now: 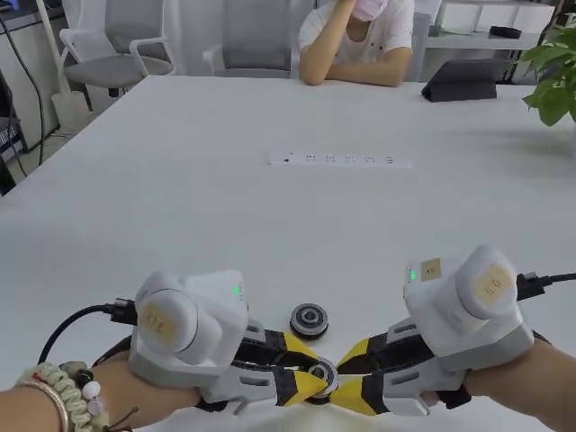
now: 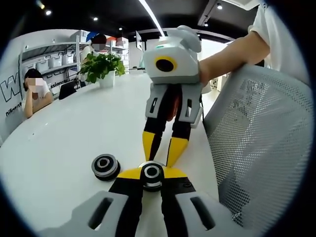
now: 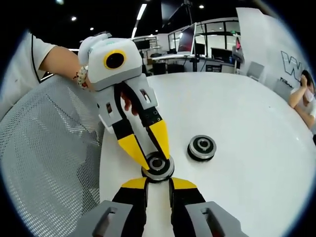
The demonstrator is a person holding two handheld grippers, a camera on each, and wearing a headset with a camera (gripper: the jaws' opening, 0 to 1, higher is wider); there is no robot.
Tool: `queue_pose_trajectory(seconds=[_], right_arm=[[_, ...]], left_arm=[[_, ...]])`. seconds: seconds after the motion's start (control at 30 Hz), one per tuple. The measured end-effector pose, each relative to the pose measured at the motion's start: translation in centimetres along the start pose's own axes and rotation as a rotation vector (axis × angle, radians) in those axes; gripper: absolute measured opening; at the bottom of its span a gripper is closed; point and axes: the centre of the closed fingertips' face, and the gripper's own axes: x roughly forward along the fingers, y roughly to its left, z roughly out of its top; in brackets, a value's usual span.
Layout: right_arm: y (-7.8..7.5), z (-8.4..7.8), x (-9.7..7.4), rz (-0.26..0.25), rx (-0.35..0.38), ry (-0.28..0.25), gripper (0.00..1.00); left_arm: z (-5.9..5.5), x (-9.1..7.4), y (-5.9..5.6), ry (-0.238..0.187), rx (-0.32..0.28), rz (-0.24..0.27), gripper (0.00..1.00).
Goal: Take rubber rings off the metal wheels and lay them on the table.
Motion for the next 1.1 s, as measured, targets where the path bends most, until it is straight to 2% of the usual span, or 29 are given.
queue_pose_trajectory(seconds=[0.07,0.13,0.17,0.4,0.57,0.67,0.83,0.9,0.93,1.1], right_arm=[[0.0,0.0,0.0,0.0,0.0,-0.001,0.13],[-0.2,-0.6,0.0,-0.016,-0.021,0.037,0.06],[-0.1,-0.4,0.1,-0.011,-0.026,0.022,0.06],[-0.2,-0.4,0.0,-0.025,-0.028,0.04,0.02],[-0.5,-0.4,-0.1,-0.041,0.004,0.044,0.0],[-0.9,-0.4,-0.2,-0.057,0.064,0.036,0.0],[-1.1,-0.1,-0.4,-0.049,0.148,0.012,0.0],[-1.1,0.0,-0.5,-0.047,0.215,-0.004,0.0],[-1.0,0.0,-0.5,-0.039,0.287,-0.005,0.0],[-1.2,0.0,-0.8,-0.006,0.413,-0.046,0.0]], left_arm=[[0.0,0.0,0.0,-0.002,0.005,-0.001,0.08],[0.0,0.0,0.0,-0.003,0.006,-0.002,0.08],[0.0,0.0,0.0,-0.003,0.007,-0.002,0.08],[0.1,0.0,0.0,-0.007,0.01,-0.003,0.08],[0.1,0.0,0.0,-0.006,0.019,-0.002,0.08],[0.1,-0.1,0.0,-0.004,0.03,-0.001,0.08],[0.1,-0.1,0.1,-0.002,0.033,0.003,0.08],[0.1,-0.1,0.1,-0.002,0.033,0.004,0.08],[0.1,-0.1,0.1,-0.002,0.033,0.005,0.08],[0.1,-0.2,0.1,-0.015,0.015,0.0,0.08]])
